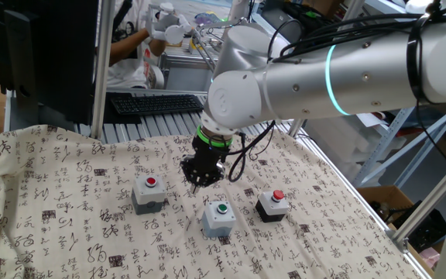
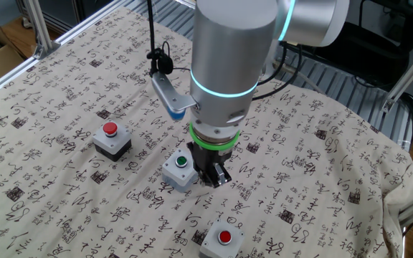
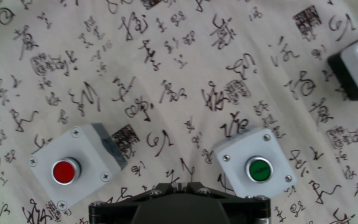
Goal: Press three buttons from left to right in sequence
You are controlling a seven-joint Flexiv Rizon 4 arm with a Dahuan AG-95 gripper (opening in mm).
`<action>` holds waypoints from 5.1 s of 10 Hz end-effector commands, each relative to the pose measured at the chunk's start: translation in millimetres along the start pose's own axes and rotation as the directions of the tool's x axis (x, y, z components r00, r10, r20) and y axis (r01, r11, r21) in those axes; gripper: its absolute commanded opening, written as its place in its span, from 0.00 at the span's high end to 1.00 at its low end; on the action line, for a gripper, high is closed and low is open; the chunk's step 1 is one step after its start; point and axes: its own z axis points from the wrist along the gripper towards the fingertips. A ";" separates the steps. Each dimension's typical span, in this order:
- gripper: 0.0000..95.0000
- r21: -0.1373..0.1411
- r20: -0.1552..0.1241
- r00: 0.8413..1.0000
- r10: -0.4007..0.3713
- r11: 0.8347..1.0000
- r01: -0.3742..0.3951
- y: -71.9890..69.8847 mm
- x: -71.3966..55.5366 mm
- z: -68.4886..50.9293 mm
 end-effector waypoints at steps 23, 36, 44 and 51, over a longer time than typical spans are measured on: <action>1.00 0.018 -0.014 0.998 -0.062 0.998 0.063 -0.1 0.0 -0.2; 1.00 -0.018 -0.012 0.999 -0.037 0.999 0.037 32.5 8.4 2.8; 1.00 -0.006 -0.020 1.000 -0.012 1.000 0.011 71.4 2.4 1.3; 1.00 -0.001 -0.017 1.000 0.012 1.000 -0.012 98.6 1.4 8.0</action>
